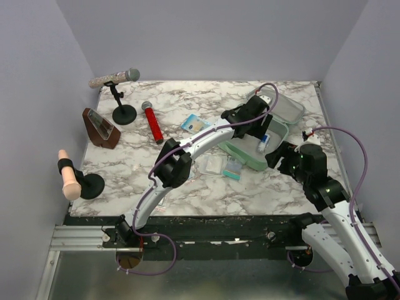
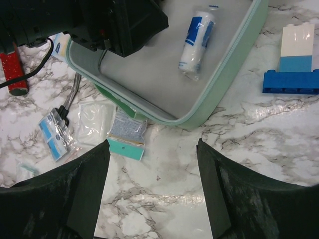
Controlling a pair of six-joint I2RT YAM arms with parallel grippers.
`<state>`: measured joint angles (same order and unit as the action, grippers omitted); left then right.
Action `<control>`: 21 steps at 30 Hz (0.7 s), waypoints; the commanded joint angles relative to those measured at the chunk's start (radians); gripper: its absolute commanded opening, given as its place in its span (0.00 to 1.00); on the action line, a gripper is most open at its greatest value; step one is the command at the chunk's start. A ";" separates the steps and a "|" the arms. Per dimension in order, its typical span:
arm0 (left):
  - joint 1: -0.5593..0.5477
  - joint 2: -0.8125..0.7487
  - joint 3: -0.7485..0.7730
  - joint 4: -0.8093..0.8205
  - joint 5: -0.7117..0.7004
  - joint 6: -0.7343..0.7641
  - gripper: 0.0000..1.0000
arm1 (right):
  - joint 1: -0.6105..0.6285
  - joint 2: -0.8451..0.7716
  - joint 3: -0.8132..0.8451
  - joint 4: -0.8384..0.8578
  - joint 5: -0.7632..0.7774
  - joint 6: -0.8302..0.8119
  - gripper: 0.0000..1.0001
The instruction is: Organize the medicine kit
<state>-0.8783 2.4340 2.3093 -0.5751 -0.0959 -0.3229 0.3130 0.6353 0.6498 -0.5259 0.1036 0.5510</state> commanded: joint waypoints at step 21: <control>0.012 -0.933 -0.997 0.291 -0.323 -0.120 0.84 | -0.005 0.532 0.232 0.165 0.186 0.066 0.73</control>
<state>-0.8696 1.6676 1.5330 -0.3573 -0.3168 -0.3592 0.3126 1.0542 0.7967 -0.4229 0.2218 0.6029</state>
